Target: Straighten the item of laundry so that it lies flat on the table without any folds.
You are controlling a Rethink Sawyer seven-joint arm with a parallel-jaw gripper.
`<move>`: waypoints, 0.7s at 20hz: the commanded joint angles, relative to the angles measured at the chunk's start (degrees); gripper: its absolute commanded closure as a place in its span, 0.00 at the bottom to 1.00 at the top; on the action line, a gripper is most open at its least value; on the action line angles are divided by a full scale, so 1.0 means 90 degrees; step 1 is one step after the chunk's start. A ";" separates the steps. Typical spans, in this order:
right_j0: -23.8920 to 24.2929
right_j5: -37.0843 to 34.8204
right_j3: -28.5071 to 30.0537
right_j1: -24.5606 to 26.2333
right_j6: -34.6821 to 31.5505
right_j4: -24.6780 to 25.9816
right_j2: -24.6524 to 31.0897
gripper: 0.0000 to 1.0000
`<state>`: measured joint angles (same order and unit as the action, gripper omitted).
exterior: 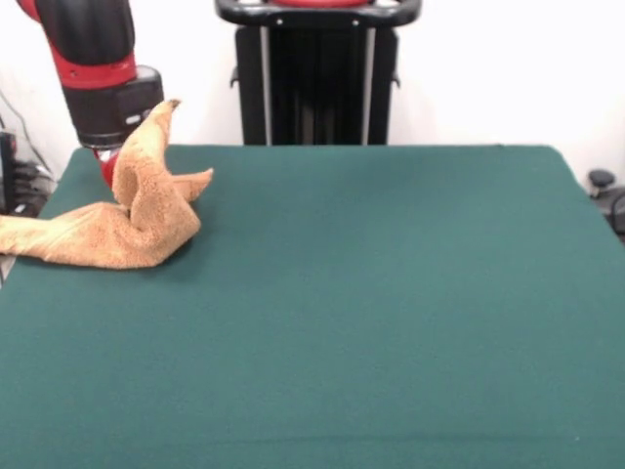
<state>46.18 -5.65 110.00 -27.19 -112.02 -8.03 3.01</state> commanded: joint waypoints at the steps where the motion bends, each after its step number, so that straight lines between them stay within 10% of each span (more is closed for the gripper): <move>1: -0.1374 0.0847 -0.0540 0.1085 -0.0395 0.0674 -0.0783 1.00; 14: -0.0003 0.2174 -0.0650 0.0464 0.0646 0.4934 -0.0667 1.00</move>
<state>41.41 10.10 107.15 -26.87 -112.03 24.40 -3.18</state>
